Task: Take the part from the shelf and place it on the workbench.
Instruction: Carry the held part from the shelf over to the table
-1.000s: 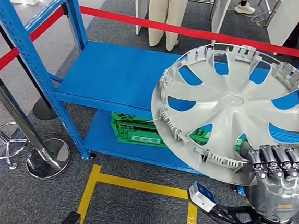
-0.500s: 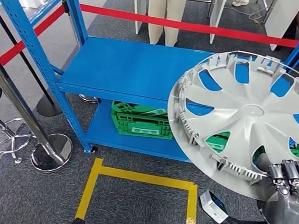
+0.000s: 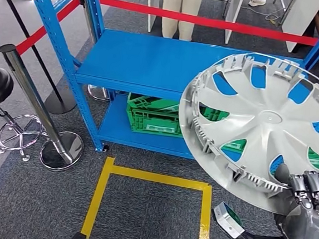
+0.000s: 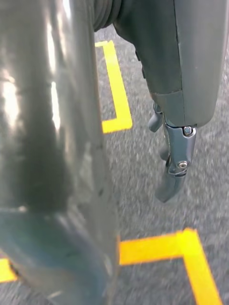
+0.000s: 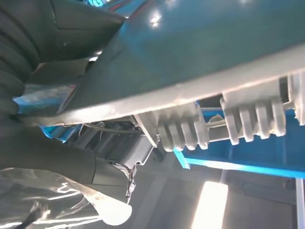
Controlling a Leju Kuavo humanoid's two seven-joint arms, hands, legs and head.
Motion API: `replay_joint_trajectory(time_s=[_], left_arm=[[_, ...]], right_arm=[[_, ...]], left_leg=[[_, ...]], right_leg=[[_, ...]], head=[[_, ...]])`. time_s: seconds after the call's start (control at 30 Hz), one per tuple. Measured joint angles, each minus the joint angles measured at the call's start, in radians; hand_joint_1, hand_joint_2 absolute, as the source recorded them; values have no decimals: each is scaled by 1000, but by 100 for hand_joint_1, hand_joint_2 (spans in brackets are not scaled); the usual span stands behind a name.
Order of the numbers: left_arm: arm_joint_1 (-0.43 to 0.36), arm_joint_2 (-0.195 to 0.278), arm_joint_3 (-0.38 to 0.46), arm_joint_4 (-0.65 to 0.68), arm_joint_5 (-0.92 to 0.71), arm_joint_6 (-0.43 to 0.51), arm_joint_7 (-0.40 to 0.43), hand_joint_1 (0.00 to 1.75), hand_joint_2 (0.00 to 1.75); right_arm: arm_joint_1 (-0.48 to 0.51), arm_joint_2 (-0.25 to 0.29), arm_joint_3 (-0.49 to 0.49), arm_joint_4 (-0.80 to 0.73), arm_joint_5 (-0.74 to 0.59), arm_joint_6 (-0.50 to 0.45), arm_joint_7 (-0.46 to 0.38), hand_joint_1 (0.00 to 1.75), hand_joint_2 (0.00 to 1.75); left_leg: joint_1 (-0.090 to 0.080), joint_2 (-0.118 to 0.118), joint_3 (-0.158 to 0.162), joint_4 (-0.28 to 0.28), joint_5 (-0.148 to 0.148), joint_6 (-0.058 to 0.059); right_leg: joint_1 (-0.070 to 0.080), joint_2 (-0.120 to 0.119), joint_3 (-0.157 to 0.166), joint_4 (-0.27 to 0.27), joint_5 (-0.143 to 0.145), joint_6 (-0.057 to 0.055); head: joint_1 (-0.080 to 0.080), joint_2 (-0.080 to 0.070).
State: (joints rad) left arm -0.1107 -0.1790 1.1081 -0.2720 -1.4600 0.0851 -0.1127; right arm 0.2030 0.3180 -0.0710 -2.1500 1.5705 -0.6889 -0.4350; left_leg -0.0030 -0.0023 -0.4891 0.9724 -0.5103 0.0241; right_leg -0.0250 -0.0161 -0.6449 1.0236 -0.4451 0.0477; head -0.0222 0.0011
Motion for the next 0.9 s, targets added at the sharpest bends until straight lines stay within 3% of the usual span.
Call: replay_joint_trajectory(time_s=[0.03, 0.1, 0.13, 0.17, 0.2, 0.23, 0.3, 0.37, 0.4, 0.47, 0.53, 0.6, 0.63, 0.67, 0.7, 0.73, 0.77, 0.83, 0.9], left_arm=[[-1, 4, 3, 0, 6, -7, 5, 0, 0], [-3, 13, 11, 0, 23, -24, 14, 0, 0], [-3, 18, 16, 0, 32, -34, 17, 0, 0], [-2, 22, 22, 0, 40, -44, 18, 0, 0], [-2, 28, 27, 0, 46, -57, 18, 0, 0], [-2, 34, 32, 0, 50, -69, 17, 0, 0], [-1, 47, 39, 0, 51, -84, 10, 0, 0], [-1, 57, 44, 0, 52, -86, -1, 0, 0], [-1, 61, 46, 0, 52, -85, -5, 0, 0], [0, 70, 49, 0, 52, -80, -8, 0, 0], [1, 74, 53, 0, 51, -75, -8, 0, 0], [0, 74, 54, 0, 49, -74, -7, 0, 0], [-1, 73, 54, 0, 48, -74, -7, 0, 0], [-1, 73, 54, 0, 47, -74, -7, 0, 0], [-2, 73, 54, 0, 46, -74, -7, 0, 0], [-2, 73, 54, 0, 43, -74, -7, 0, 0], [-4, 73, 54, 0, 41, -74, -7, 0, 0], [-8, 72, 54, 0, 36, -74, -7, 0, 0], [-10, 71, 53, 0, 34, -75, -7, 0, 0]], right_arm=[[-3, -7, 6, 3, 0, 0, 11, 175, 175], [-13, -28, 21, 10, 0, 0, 35, 175, 175], [-19, -38, 29, 15, 0, 0, 46, 175, 175], [-24, -48, 37, 20, 0, 0, 56, 175, 175], [-30, -59, 47, 26, 0, 0, 67, 175, 175], [-37, -70, 56, 33, 0, 0, 78, 175, 175], [-52, -90, 73, 44, 0, 0, 93, 175, 175], [-64, -101, 85, 50, 0, 0, 99, 175, 175], [-67, -105, 89, 52, 0, 0, 99, 175, 175], [-69, -111, 93, 57, 0, 0, 101, 175, 175], [-71, -115, 95, 63, 0, 0, 102, 175, 175], [-72, -117, 97, 69, 0, 0, 105, 175, 175], [-72, -117, 98, 71, 0, 0, 105, 175, 175], [-72, -118, 98, 73, 0, 0, 106, 175, 175], [-72, -118, 98, 74, 0, 0, 106, 175, 175], [-72, -118, 98, 76, 0, 0, 106, 175, 175], [-72, -119, 98, 76, 0, 0, 106, 175, 175], [-72, -119, 98, 77, 0, 0, 106, 175, 175], [-74, -119, 98, 77, 0, 0, 106, 175, 175]], left_leg=[[1, 2, -15, -2, 14, 8], [-4, 3, -48, -1, 40, 19], [-7, 3, -65, 0, 53, 21], [-10, 3, -83, 2, 65, 22], [-12, 3, -100, 4, 77, 22], [-13, 3, -116, 8, 88, 20], [-15, 2, -143, 18, 106, 15], [-16, 0, -162, 27, 125, 7], [-16, 0, -170, 28, 136, 2], [-15, -1, -181, 26, 149, -10], [-11, -1, -196, 63, 98, -26], [-1, -1, -224, 184, -1, -40], [4, -1, -235, 253, -36, -45], [8, -1, -238, 304, -51, -50], [11, -1, -225, 318, -44, -53], [14, -1, -193, 289, -21, -54], [16, -1, -146, 226, 3, -54], [14, -2, -58, 90, 15, -46], [7, -4, -32, 33, 4, -36]], right_leg=[[0, 3, -15, 33, -41, 2], [1, 8, -46, 158, -148, 3], [1, 10, -54, 222, -177, 3], [3, 11, -52, 267, -182, 3], [4, 12, -35, 278, -164, 2], [6, 12, 0, 250, -133, -1], [10, 12, 112, 112, -99, -10], [14, 13, 203, -24, -119, -19], [17, 13, 221, -57, -130, -23], [15, 11, 206, -67, -119, -32], [10, 7, 187, -69, -97, -45], [10, 3, 166, -65, -78, -54], [10, 2, 152, -60, -70, -55], [10, 1, 136, -54, -62, -55], [9, 1, 120, -47, -56, -53], [9, 1, 106, -40, -50, -52], [8, 1, 93, -31, -47, -49], [8, 0, 72, -19, -38, -40], [7, -2, 58, -16, -25, -26]], head=[[2, 0], [8, 0], [9, 0], [10, 0], [10, 0], [10, 0], [10, 0], [9, 0], [9, 0], [10, 0], [6, 0], [2, 0], [1, 0], [1, 0], [0, 0], [1, 0], [0, 0], [1, 0], [1, 0]])
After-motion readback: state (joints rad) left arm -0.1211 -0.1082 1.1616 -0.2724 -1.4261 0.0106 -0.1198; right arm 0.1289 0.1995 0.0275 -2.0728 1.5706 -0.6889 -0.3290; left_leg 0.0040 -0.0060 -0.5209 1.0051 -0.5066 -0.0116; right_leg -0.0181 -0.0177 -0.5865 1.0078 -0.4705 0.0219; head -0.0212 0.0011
